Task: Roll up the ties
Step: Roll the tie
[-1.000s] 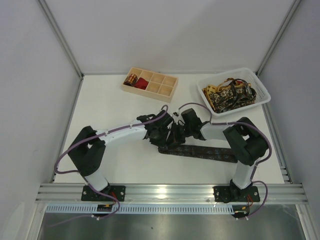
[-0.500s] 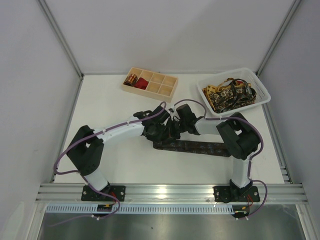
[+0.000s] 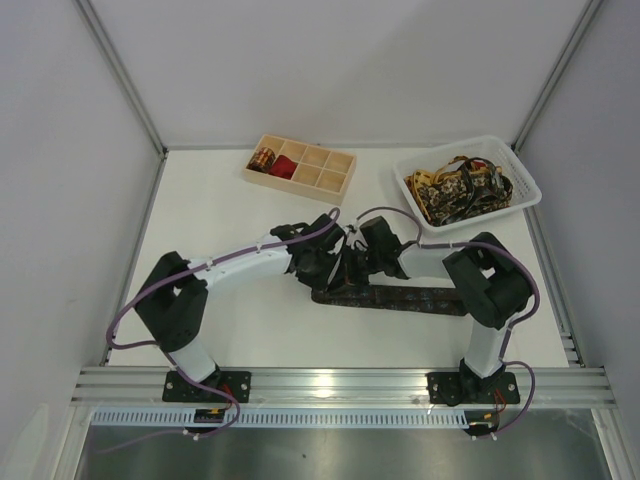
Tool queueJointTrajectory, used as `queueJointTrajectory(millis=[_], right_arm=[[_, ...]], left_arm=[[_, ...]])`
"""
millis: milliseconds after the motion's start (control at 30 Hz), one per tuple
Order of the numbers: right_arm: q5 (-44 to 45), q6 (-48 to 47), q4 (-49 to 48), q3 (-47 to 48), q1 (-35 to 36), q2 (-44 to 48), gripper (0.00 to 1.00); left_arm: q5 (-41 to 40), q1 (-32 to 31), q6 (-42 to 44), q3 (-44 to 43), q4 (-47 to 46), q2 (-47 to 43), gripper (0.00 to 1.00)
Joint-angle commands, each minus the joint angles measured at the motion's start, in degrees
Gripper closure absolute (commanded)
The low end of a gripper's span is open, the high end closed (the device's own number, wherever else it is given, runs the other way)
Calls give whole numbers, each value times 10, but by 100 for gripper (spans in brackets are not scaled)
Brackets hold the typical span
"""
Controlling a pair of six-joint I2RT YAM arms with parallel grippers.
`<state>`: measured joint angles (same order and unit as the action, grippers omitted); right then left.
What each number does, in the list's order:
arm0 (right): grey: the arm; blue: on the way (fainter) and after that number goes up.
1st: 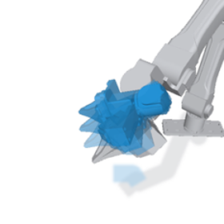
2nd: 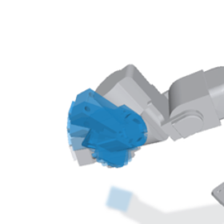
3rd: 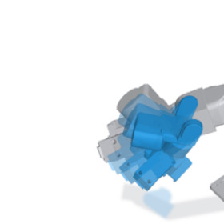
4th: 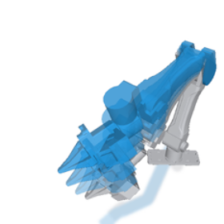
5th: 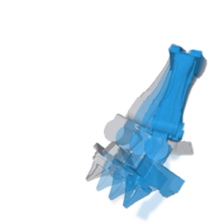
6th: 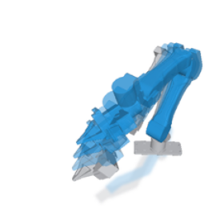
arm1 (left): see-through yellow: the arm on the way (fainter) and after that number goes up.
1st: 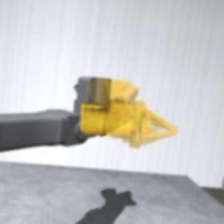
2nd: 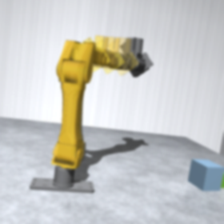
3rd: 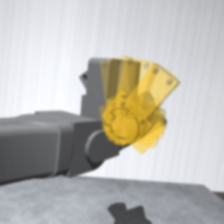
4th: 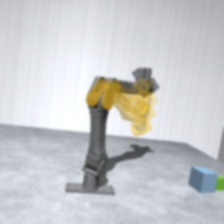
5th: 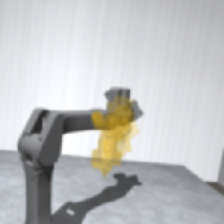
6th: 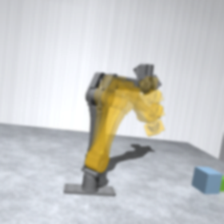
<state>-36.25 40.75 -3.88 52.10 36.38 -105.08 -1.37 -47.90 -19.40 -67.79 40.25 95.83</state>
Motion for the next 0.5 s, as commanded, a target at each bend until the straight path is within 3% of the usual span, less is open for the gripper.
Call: queueJointTrajectory(millis=[0,467], right_arm=[[11,7,-12,-12,6,15,100],[-11,54,-104,-32,5,-10,100]], left_arm=[[20,-11,6,-40,-30,-7,99],[51,-60,-38,-55,-66,56,93]])
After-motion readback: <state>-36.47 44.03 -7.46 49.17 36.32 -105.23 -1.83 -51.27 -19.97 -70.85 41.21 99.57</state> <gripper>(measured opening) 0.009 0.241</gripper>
